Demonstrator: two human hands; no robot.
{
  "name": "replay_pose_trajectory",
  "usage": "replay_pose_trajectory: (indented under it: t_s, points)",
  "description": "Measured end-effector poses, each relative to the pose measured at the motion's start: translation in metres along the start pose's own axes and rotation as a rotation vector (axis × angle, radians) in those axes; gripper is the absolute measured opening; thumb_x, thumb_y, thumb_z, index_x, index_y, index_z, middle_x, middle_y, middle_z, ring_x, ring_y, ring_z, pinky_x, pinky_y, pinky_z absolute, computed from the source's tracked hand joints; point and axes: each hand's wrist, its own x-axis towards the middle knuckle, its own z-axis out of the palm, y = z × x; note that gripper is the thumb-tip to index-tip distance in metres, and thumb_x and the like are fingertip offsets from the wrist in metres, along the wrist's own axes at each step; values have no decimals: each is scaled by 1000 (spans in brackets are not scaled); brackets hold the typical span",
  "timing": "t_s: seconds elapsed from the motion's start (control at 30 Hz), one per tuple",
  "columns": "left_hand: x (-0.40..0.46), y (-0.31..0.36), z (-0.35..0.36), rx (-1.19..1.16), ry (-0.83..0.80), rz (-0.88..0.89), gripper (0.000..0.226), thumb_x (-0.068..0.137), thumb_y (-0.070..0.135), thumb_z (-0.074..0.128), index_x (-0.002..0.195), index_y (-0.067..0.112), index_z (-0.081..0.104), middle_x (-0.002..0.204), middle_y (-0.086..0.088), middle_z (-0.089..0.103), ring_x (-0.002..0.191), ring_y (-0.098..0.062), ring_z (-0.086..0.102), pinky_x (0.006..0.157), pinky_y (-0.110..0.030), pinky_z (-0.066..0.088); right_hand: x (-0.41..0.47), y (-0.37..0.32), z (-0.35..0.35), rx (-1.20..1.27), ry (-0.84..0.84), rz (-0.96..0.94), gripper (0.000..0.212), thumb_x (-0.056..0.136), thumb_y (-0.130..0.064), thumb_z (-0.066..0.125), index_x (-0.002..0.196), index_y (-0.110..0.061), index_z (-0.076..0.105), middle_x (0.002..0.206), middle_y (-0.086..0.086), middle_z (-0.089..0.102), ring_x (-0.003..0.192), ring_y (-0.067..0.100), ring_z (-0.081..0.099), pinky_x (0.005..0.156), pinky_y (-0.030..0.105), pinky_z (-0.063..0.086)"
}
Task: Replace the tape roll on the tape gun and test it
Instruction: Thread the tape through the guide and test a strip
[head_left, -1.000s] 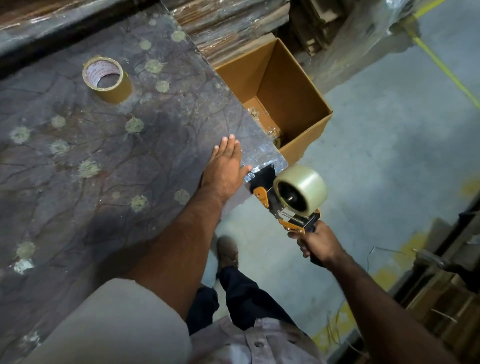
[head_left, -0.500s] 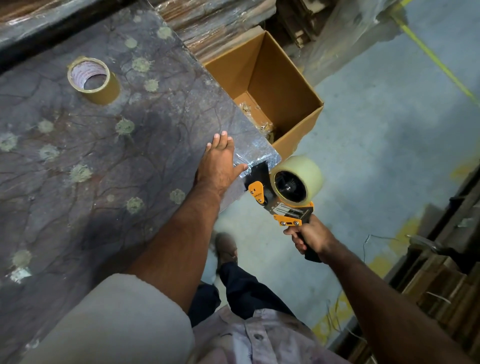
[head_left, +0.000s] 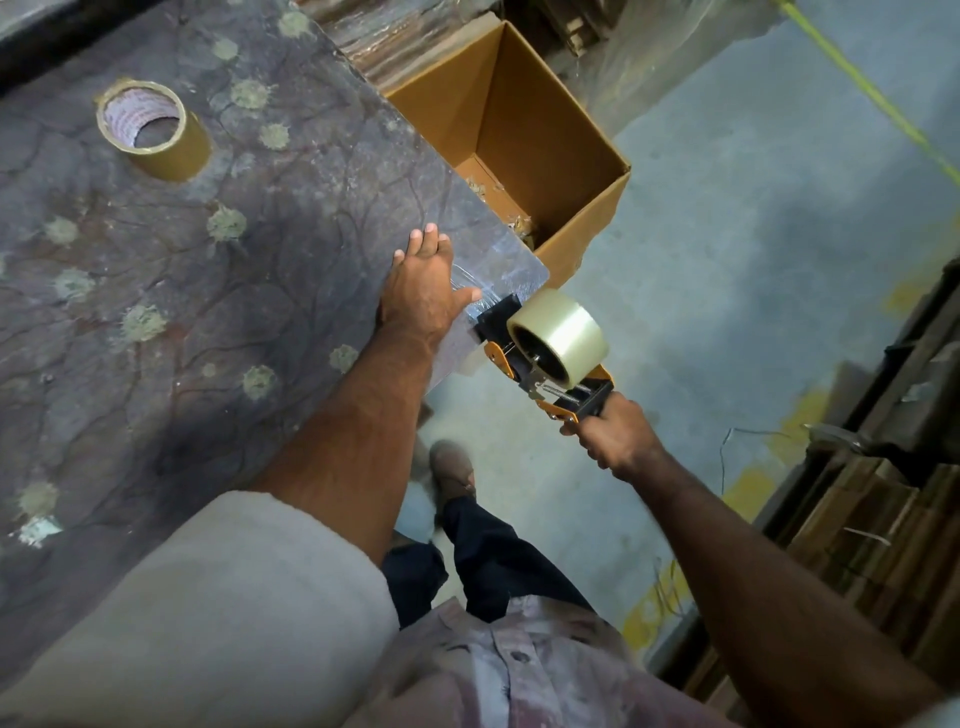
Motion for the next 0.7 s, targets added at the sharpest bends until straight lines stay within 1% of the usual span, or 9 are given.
replay_pose_trajectory:
  t_s: [0.1, 0.17, 0.2, 0.27, 0.33, 0.4, 0.53, 0.6, 0.7]
  points:
    - [0, 0, -1, -8, 5, -19, 90, 94, 54, 59, 160, 10, 16, 170, -9, 8, 156, -31, 9, 123, -43, 21, -1, 5, 1, 204, -129, 113, 13, 75, -15, 60, 65, -8, 57, 50, 7, 43, 40, 20, 34, 44, 25, 27]
    - [0, 0, 0, -11, 15, -17, 89, 95, 54, 58, 160, 11, 16, 170, -9, 8, 156, -32, 10, 123, -42, 21, 2, 13, 3, 398, -231, 170, 25, 79, -3, 59, 63, -12, 42, 50, 8, 32, 39, 18, 25, 46, 27, 22]
    - [1, -1, 1, -11, 25, -14, 89, 95, 54, 58, 160, 11, 17, 170, -9, 8, 156, -32, 10, 123, -42, 21, 6, 16, 4, 434, -248, 178, 29, 80, 0, 58, 63, -13, 39, 50, 8, 31, 39, 17, 24, 46, 27, 22]
    - [2, -2, 2, -15, 33, -9, 89, 94, 55, 59, 160, 11, 17, 170, -8, 10, 156, -31, 10, 124, -41, 20, 9, 19, 10, 415, -235, 171, 22, 80, -2, 57, 64, -11, 44, 48, 8, 32, 39, 17, 25, 46, 26, 21]
    - [2, -2, 3, -18, 34, -8, 89, 94, 55, 59, 159, 11, 18, 170, -8, 11, 156, -31, 10, 124, -41, 20, 10, 14, 15, 294, -133, 129, 8, 74, -12, 60, 69, -6, 58, 43, 4, 41, 39, 19, 29, 45, 26, 23]
    - [1, -1, 3, -21, 33, -16, 89, 93, 55, 60, 159, 12, 18, 170, -8, 11, 156, -31, 11, 123, -42, 21, 15, 12, 18, 177, -39, 65, 9, 75, -19, 64, 72, -12, 68, 42, -6, 52, 42, 18, 37, 41, 24, 28]
    - [1, 1, 1, -26, 18, -25, 91, 92, 55, 61, 160, 13, 17, 170, -8, 10, 156, -31, 10, 123, -42, 22, 22, 14, 17, -29, 31, -23, 17, 73, -38, 68, 81, -24, 73, 69, -4, 74, 52, 14, 52, 49, 23, 39]
    - [1, 2, 0, -34, 22, -28, 91, 92, 55, 61, 159, 12, 18, 170, -8, 10, 156, -30, 11, 124, -42, 20, 23, 12, 15, -19, 7, -5, 12, 71, -32, 68, 74, -21, 71, 61, -2, 66, 48, 17, 48, 46, 22, 36]
    - [2, 2, 0, -46, 34, -28, 91, 92, 54, 63, 159, 11, 19, 170, -8, 12, 156, -30, 11, 124, -42, 20, 19, 24, 10, 173, -115, 106, 15, 67, -25, 59, 66, -12, 64, 49, 4, 46, 38, 18, 36, 42, 22, 27]
